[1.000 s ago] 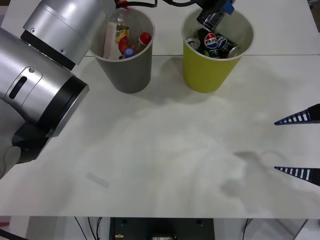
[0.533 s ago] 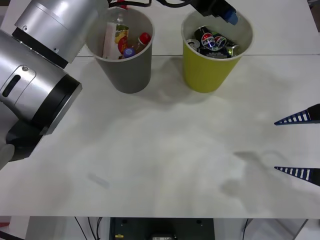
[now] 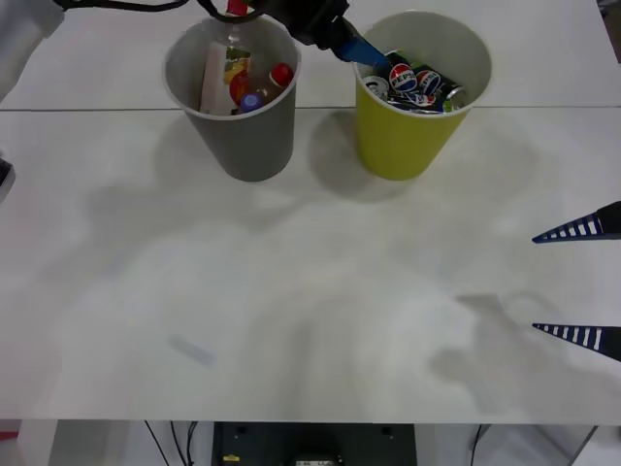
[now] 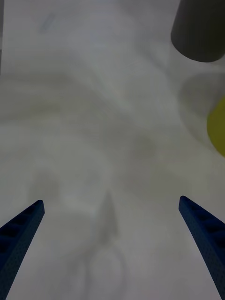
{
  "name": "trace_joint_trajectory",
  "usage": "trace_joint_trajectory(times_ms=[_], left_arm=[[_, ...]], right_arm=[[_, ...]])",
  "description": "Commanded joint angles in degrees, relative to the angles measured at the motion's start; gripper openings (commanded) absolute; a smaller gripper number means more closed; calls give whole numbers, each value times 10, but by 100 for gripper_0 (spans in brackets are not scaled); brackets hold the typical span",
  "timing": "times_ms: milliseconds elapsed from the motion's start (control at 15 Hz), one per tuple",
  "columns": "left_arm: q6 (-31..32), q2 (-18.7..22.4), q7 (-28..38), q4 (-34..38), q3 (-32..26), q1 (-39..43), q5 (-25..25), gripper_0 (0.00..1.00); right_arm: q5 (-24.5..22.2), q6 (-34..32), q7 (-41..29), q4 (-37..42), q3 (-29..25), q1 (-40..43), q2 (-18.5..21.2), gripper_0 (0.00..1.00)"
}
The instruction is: Put the can into the green bin and the plastic bottle into the gray bin
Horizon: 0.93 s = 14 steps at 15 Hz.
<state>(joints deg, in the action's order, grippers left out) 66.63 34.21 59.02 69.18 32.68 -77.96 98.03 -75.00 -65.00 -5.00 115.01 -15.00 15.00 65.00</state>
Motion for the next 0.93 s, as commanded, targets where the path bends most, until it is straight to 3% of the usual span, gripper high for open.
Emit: trace_joint_trajectory(times_ms=[67,400,600,933], left_arm=[[1,60,-3,95,-12,61,-20,100],[1,161,-22,221,-48,149,-73,100],[3,209,-96,275,-97,230,-106,100],[68,214,-240,329,-234,389,-123,100]], right_arm=[[0,0,0,0,0,0,0,100],[0,0,0,0,0,0,0,100],[0,0,0,0,0,0,0,100],[0,0,0,0,0,0,0,100]])
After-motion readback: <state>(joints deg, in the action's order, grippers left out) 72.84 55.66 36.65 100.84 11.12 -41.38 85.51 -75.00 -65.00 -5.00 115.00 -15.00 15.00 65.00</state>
